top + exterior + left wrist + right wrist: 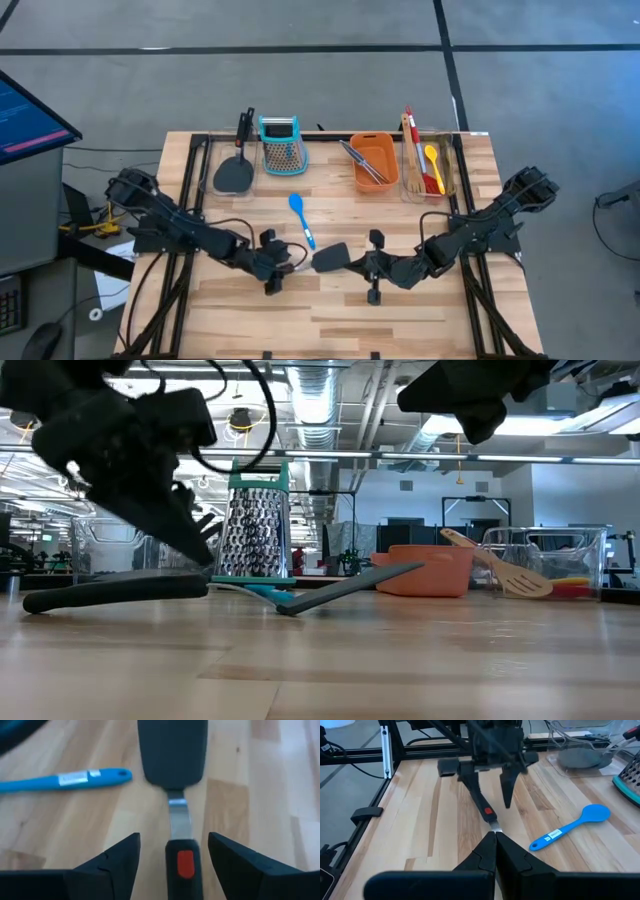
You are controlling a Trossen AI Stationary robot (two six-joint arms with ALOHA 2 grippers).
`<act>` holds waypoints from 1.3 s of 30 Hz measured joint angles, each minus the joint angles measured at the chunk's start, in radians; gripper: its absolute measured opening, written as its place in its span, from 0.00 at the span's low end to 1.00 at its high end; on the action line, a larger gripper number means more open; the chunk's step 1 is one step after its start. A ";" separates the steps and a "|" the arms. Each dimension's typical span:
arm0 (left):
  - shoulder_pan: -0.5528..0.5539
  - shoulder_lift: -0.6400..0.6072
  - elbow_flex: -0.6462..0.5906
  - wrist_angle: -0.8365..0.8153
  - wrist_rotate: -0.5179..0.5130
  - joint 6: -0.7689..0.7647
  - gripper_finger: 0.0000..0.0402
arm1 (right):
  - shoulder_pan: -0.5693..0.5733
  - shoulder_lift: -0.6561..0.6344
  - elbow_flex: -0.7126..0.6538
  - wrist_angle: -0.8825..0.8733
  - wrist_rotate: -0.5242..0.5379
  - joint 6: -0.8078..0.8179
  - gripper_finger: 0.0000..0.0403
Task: Pick & Place Kitchen Items
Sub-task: Put the black spatula into the left transparent bin
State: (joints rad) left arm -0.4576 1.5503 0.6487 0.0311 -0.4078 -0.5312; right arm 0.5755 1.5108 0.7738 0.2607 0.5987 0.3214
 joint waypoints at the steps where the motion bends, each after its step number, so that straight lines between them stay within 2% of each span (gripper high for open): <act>1: 0.000 0.012 0.000 0.004 0.017 -0.001 0.56 | 0.000 0.000 0.000 0.000 0.000 0.000 0.00; 6: 0.000 0.068 0.000 0.040 0.113 -0.002 0.59 | 0.000 0.000 0.000 -0.007 0.000 0.000 0.00; 16: 0.005 0.151 0.004 0.064 0.099 -0.077 0.59 | 0.000 0.000 0.000 -0.021 0.000 0.000 0.00; 20: 0.006 0.143 0.003 0.064 0.085 -0.080 0.51 | 0.000 0.000 0.000 -0.021 0.000 0.000 0.00; 27: 0.006 0.143 0.001 0.064 0.073 -0.102 0.27 | 0.001 0.000 0.000 -0.021 0.000 0.000 0.00; 30: 0.004 0.143 0.001 0.069 0.068 -0.103 0.19 | 0.001 0.000 0.000 -0.021 0.000 0.000 0.00; 36: 0.000 0.120 0.000 0.098 0.088 -0.087 0.17 | 0.001 0.000 0.000 -0.021 0.000 0.000 0.00; 39: -0.003 0.044 0.006 0.114 0.081 -0.038 0.17 | 0.001 0.000 0.000 -0.021 0.000 0.000 0.00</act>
State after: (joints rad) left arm -0.4606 1.5942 0.6552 0.1447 -0.3272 -0.5689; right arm 0.5762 1.5108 0.7738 0.2398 0.5987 0.3214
